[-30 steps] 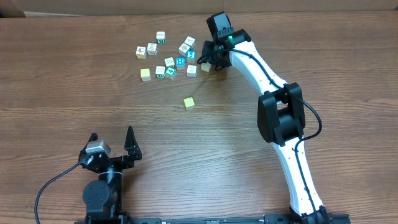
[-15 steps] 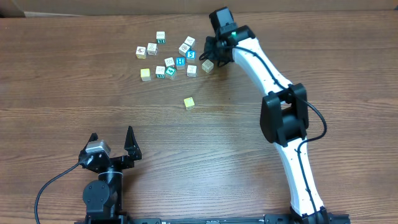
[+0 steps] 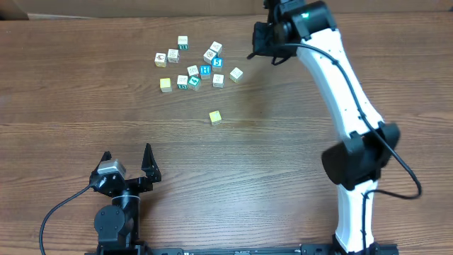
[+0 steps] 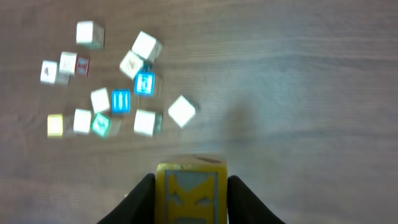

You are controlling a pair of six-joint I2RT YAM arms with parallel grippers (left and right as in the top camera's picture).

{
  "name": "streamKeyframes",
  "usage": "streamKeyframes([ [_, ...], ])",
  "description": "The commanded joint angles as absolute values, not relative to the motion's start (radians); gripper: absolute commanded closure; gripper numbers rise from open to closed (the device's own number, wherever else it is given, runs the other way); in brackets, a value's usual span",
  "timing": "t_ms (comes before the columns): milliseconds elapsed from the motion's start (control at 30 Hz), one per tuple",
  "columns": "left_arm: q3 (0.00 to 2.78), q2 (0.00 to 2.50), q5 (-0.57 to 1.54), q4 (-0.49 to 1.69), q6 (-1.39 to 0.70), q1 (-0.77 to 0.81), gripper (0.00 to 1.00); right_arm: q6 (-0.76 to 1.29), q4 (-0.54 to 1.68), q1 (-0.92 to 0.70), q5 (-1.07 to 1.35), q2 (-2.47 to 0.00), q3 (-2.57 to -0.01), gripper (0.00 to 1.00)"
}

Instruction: Form a circle

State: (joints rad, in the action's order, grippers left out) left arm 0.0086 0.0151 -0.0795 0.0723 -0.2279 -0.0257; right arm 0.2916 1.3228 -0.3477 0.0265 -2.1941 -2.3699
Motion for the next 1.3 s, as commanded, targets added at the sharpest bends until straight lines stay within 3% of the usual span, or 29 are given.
streamKeyframes([
  [0,0.006,0.005,-0.078,0.072,-0.205,-0.021,0.0,0.2,1.39,-0.348,0.065,-2.141,-2.39,0.67],
  [333,0.006,0.005,-0.078,0.072,-0.206,-0.021,0.0,0.177,1.608,-0.359,0.092,-2.154,-2.288,0.68],
  [1000,0.006,0.005,-0.078,0.072,-0.205,-0.021,0.0,0.178,1.538,-0.36,0.091,-2.154,-2.054,0.66],
  [1067,0.006,0.005,-0.078,0.072,-0.206,-0.021,0.01,0.178,1.525,-0.36,0.087,-2.154,-2.054,0.5],
  [1167,0.006,0.005,-0.078,0.072,-0.205,-0.021,0.0,0.193,1.477,-0.358,0.049,-2.154,-2.054,0.44],
  [1267,0.006,0.005,-0.078,0.072,-0.205,-0.021,0.0,0.269,1.391,-0.351,-0.027,-2.155,-2.054,0.32],
])
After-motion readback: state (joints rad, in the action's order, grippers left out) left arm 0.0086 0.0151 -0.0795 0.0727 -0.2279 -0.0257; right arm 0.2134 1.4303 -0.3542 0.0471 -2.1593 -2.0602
